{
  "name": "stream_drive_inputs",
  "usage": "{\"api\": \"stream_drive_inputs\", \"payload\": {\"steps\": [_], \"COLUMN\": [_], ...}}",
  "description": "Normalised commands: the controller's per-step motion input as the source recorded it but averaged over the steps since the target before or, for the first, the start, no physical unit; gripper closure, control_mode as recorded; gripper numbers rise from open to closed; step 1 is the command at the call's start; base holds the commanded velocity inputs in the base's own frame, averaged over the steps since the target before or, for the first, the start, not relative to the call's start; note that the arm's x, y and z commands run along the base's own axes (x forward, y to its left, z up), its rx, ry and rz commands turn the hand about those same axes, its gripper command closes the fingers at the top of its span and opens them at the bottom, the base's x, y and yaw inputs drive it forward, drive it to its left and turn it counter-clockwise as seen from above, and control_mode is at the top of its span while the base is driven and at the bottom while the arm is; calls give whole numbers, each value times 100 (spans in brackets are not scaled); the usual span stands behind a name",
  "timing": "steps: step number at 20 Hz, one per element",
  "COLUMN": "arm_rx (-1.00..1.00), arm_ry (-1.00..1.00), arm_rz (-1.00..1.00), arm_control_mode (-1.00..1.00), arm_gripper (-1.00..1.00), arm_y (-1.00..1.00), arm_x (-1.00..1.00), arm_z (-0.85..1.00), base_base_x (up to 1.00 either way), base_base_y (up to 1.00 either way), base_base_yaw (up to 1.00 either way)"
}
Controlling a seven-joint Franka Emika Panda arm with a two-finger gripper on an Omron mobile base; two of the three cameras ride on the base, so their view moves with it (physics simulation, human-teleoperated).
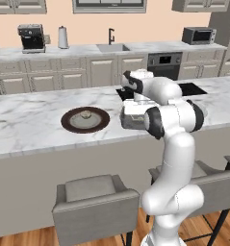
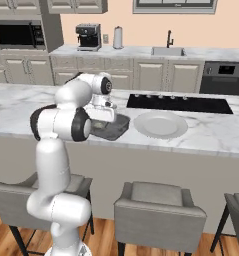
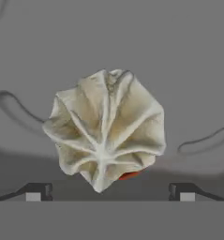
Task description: Place two dumplings into each of the tupperware containers and then place the containers in the fridge.
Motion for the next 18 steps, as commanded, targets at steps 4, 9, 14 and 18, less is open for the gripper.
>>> {"api": "stream_drive_inputs", "payload": {"steps": [4,9,14,18], "arm_rx": [-1,0,0,3], "arm_ry": [-22,-20,-27,-33], "arm_rz": [1,9,30,29], "arm_control_mode": [-100,-100,-100,-100], "arm_gripper": [-100,-100,-100,-100], "arm_y": [-4,36,97,83], "arm_x": [-26,-27,0,1], "arm_z": [32,33,0,-5], "base_base_x": [0,0,0,0], "base_base_y": [0,0,0,0], "base_base_yaw": [0,0,0,0]}}
